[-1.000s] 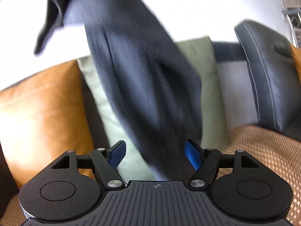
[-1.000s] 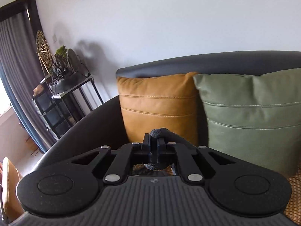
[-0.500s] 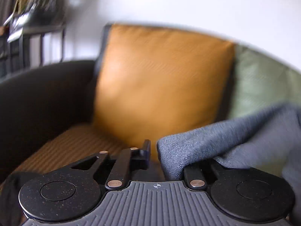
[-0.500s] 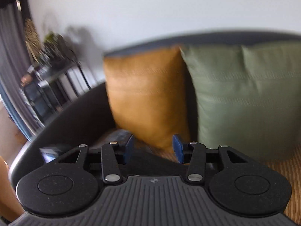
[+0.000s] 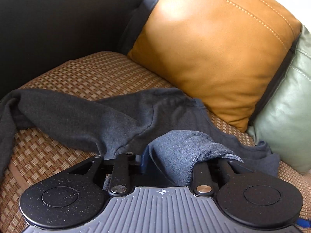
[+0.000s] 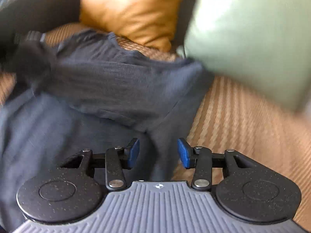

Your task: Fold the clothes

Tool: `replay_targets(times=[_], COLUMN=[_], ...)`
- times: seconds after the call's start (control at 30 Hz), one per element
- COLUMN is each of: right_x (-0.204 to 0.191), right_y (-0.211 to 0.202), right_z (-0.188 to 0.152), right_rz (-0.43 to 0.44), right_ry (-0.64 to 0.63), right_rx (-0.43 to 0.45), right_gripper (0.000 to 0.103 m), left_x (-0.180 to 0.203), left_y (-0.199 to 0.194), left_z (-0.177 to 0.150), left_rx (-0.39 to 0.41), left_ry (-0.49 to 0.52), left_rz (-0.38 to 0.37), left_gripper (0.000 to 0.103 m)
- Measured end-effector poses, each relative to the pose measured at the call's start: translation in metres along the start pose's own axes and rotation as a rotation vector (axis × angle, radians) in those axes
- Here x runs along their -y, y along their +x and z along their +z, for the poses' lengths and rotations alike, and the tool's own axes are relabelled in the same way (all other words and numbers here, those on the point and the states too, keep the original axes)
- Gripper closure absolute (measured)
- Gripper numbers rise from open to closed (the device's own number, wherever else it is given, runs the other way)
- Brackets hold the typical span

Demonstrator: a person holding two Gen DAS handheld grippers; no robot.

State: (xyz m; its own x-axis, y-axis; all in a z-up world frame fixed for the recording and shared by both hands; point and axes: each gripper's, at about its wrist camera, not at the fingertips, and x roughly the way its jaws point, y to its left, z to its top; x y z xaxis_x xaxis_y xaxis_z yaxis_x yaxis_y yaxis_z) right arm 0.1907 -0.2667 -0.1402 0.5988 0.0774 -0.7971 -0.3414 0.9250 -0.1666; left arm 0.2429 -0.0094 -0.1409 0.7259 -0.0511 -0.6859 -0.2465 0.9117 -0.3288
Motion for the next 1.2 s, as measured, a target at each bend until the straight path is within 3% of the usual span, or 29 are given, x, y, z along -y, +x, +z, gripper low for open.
replay_targets(times=[0.07, 0.2, 0.23, 0.3, 0.43, 0.5, 0.57, 0.6, 0.63, 0.8, 0.93, 1.03, 1.2], right_x=[-0.007, -0.008, -0.008, 0.001, 0.029, 0.042, 0.056, 0.063, 0.070, 0.088, 0.078, 0.073, 0.042], right_y=[0.001, 0.017, 0.020, 0.023, 0.021, 0.020, 0.019, 0.018, 0.018, -0.003, -0.028, -0.037, -0.043], right_z=[-0.001, 0.001, 0.002, 0.002, -0.006, -0.010, -0.014, -0.016, -0.018, -0.021, -0.013, -0.002, 0.024], right_rz=[-0.029, -0.029, -0.033, -0.037, -0.049, -0.056, -0.062, -0.065, -0.068, -0.056, -0.024, -0.006, 0.232], right_ry=[-0.085, -0.126, -0.126, -0.071, 0.073, 0.144, 0.216, 0.252, 0.288, 0.378, 0.347, 0.327, 0.381], right_rx=[0.021, 0.000, -0.005, -0.023, -0.048, -0.061, -0.074, -0.080, -0.087, -0.074, -0.067, -0.083, -0.016], right_gripper=[0.055, 0.057, 0.065, 0.099, 0.099, 0.096, 0.080, 0.065, 0.060, 0.057, 0.052, 0.052, 0.052], left_x=[-0.002, 0.000, 0.001, 0.004, 0.009, 0.011, 0.007, 0.003, -0.001, -0.026, -0.045, -0.048, -0.043], left_y=[0.000, 0.000, -0.001, 0.001, 0.008, 0.016, 0.021, 0.023, 0.024, 0.008, -0.003, -0.017, -0.033], left_z=[0.001, 0.002, 0.001, 0.002, -0.002, -0.009, -0.014, -0.016, -0.017, -0.018, -0.027, -0.039, -0.052], left_rx=[-0.005, -0.016, -0.018, -0.019, -0.038, -0.064, -0.088, -0.098, -0.107, -0.098, -0.131, -0.146, -0.147], left_ry=[-0.013, -0.016, -0.013, -0.004, 0.013, 0.035, 0.034, 0.030, 0.025, 0.012, -0.034, 0.008, 0.123], left_rz=[-0.024, -0.074, -0.086, -0.101, -0.103, -0.082, -0.067, -0.062, -0.059, -0.068, -0.099, -0.128, -0.197], left_gripper=[0.060, 0.059, 0.058, 0.056, 0.050, 0.050, 0.050, 0.050, 0.050, 0.046, 0.042, 0.043, 0.035])
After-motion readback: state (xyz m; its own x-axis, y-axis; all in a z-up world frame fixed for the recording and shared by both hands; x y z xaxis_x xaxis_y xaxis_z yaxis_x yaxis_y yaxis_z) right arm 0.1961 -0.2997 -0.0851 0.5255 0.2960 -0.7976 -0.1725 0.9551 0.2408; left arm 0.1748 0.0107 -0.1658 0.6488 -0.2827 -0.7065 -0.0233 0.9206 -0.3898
